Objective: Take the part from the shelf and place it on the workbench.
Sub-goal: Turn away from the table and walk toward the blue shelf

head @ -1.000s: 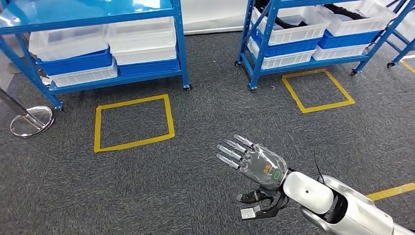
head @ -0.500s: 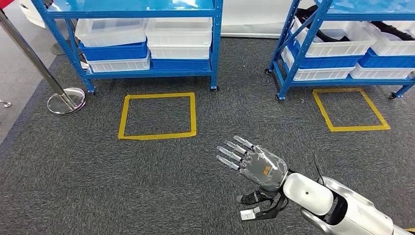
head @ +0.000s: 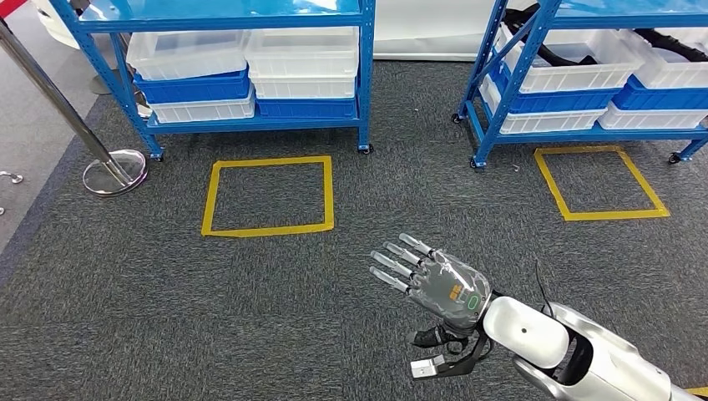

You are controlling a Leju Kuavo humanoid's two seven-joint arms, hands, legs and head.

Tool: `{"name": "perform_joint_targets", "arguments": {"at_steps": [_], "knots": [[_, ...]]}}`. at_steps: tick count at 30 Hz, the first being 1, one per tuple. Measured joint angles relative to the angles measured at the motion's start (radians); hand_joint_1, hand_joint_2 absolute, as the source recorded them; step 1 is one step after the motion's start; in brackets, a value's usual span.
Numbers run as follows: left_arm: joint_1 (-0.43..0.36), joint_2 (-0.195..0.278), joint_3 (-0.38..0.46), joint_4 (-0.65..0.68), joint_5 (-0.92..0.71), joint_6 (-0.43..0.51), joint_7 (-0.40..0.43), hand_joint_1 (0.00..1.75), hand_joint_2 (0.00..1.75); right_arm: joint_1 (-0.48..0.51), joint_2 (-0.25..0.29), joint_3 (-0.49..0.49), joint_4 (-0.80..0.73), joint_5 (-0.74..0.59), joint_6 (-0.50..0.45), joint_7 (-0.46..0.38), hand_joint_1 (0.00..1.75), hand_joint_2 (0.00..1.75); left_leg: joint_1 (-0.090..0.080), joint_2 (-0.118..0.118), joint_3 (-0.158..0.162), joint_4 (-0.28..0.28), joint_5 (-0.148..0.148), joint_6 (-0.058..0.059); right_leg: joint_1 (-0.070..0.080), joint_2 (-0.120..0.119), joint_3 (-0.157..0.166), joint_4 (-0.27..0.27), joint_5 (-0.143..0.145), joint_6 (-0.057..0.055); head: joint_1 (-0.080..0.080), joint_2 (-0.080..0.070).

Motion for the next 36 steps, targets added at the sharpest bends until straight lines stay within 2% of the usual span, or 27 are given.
{"name": "perform_joint_targets", "arguments": {"at_steps": [1, 4, 5, 10, 14, 15, 18, 19, 24, 36], "knots": [[0.0, 0.0, 0.0, 0.0, 0.0, 0.0, 0.0, 0.0, 1.75, 0.0, 0.0, 0.0, 0.0, -0.001, 0.001, 0.0, 0.0, 1.31, 0.0, 0.0, 0.0, 0.0, 0.0, 0.0, 0.0, 0.0, 0.0, 0.0, 0.0, 0.0, 0.0, 0.0], [0.0, 0.0, 0.0, 0.0, 0.0, 0.0, 0.0, 0.0, 1.75, 0.0, 0.0, 0.0, 0.0, -0.004, 0.002, 0.0, 0.0, 1.31, 0.0, 0.0, 0.0, 0.0, 0.0, 0.0, 0.001, 0.0, 0.0, 0.0, 0.0, 0.0, 0.0, 0.0], [0.0, 0.0, 0.0, 0.0, 0.0, 0.0, 0.0, 0.0, 1.75, 0.0, 0.0, 0.0, 0.0, -0.004, 0.002, 0.0, 0.0, 1.75, 0.0, 0.0, 0.0, 0.0, 0.0, 0.0, 0.001, 0.0, 0.0, 0.0, 0.0, 0.0, 0.0, 0.0], [0.0, 0.0, 0.0, 0.0, 0.0, 0.002, 0.007, 0.0, 1.75, -0.001, 0.0, 0.0, 0.0, -0.016, 0.013, -0.004, 0.0, 1.75, -0.001, 0.0, -0.001, 0.0, 0.0, 0.0, -0.001, 0.0, 0.0, 0.0, 0.0, 0.0, 0.0, 0.0], [-0.003, 0.0, 0.003, 0.001, 0.016, 0.016, 0.08, 0.0, 1.75, 0.0, 0.004, -0.003, 0.011, -0.048, 0.028, 0.003, 0.0, 1.75, -0.001, 0.0, -0.002, 0.0, 0.0, 0.0, -0.001, 0.0, 0.0, -0.001, 0.0, 0.0, 0.0, 0.0], [-0.003, 0.0, -0.002, 0.002, 0.022, 0.021, 0.094, 0.0, 1.75, 0.003, 0.009, -0.009, 0.023, -0.06, 0.032, 0.009, 0.0, 1.31, -0.001, 0.0, -0.002, 0.0, 0.0, 0.0, -0.001, 0.0, 0.0, -0.001, 0.0, 0.0, 0.0, 0.0], [0.0, 0.001, -0.029, 0.007, 0.048, 0.033, 0.112, 0.0, 0.44, 0.014, 0.027, -0.034, 0.066, -0.1, 0.038, 0.02, 0.0, 0.0, -0.002, 0.0, -0.002, 0.001, 0.0, 0.0, -0.002, 0.0, 0.0, -0.001, 0.0, 0.0, 0.0, 0.0], [0.0, 0.002, -0.037, 0.008, 0.056, 0.035, 0.114, 0.0, 0.0, 0.017, 0.032, -0.042, 0.078, -0.113, 0.038, 0.021, 0.0, 0.0, -0.002, 0.0, -0.003, 0.001, 0.0, 0.0, -0.002, 0.0, 0.0, -0.001, 0.0, 0.0, 0.0, 0.0], [0.006, 0.011, -0.096, 0.017, 0.104, 0.038, 0.121, 0.0, 0.0, 0.041, 0.069, -0.086, 0.153, -0.189, 0.037, 0.022, 0.0, 0.0, -0.002, 0.0, -0.002, 0.001, 0.0, 0.0, -0.002, 0.0, 0.0, -0.001, 0.001, 0.0, 0.0, 0.0], [0.045, 0.045, -0.337, 0.046, 0.262, 0.056, 0.139, 0.0, 0.0, 0.138, 0.184, -0.242, 0.41, -0.442, 0.029, 0.034, 0.0, 0.0, -0.002, 0.0, -0.002, 0.001, 0.0, 0.0, -0.001, 0.0, 0.0, -0.001, 0.001, 0.0, 0.0, 0.0]]}}
